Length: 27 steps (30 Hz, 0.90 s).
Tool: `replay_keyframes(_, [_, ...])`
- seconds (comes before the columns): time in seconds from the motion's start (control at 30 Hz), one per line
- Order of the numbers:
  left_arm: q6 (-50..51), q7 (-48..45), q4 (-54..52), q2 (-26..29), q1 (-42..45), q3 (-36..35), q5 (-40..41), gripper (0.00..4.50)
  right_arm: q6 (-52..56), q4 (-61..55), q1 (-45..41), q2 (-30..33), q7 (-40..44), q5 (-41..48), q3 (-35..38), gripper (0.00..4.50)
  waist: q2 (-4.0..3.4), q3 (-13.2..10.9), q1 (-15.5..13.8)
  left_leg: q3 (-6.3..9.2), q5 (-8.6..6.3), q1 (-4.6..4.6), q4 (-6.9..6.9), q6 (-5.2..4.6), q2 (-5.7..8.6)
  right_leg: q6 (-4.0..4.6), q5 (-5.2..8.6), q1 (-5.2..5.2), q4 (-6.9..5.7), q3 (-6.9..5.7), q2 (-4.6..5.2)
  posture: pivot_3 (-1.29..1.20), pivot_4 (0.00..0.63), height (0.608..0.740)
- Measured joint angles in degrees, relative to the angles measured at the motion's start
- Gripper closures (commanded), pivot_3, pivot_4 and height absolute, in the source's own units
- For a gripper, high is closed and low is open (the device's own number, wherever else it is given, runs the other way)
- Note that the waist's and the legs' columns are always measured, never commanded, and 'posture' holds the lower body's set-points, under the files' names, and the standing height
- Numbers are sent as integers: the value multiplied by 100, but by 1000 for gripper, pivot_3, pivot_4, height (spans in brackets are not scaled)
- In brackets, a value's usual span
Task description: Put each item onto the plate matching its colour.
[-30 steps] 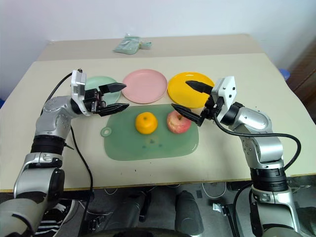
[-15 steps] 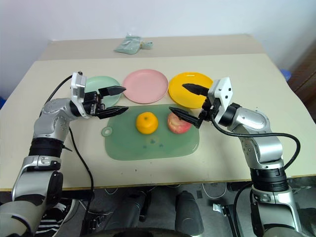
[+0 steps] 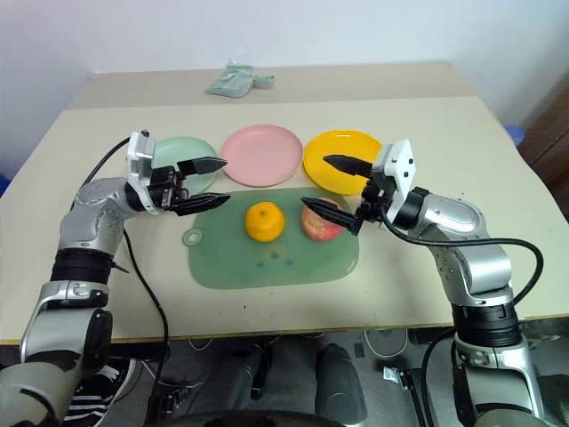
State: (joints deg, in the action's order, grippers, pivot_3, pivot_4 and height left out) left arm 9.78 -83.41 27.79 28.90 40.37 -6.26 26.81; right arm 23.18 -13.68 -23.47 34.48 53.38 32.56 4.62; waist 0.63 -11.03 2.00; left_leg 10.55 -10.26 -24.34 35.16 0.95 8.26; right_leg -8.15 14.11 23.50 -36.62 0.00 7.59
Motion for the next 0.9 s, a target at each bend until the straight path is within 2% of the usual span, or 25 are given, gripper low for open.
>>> replay_keyframes(0.33, [-28,-80,-96,71,-92,60,-32,34,83,-14,21,20,112,30,2,0,0,0,-50,0,0,0,-1,0,0,0,0,1,1,0,0,0,150,740])
replay_keyframes(0.7, [-794,-156,346,-99,-181,500,-495,34,-1,-42,134,36,197,-1,2,0,0,0,-122,-2,-1,-4,-3,0,0,0,0,1,17,1,0,0,150,740])
replay_keyframes(0.8, [-790,-209,346,-36,-179,492,-479,34,1,-154,99,-1,44,-46,-21,0,0,0,-93,-2,-1,-4,-8,0,-6,0,0,4,17,1,-2,0,150,740])
replay_keyframes(0.9, [-730,-282,312,150,-185,433,-405,34,116,-255,-264,-215,-335,-294,-382,0,-1,0,-67,-4,0,-3,-7,0,-11,6,-3,8,11,4,-8,0,150,740])
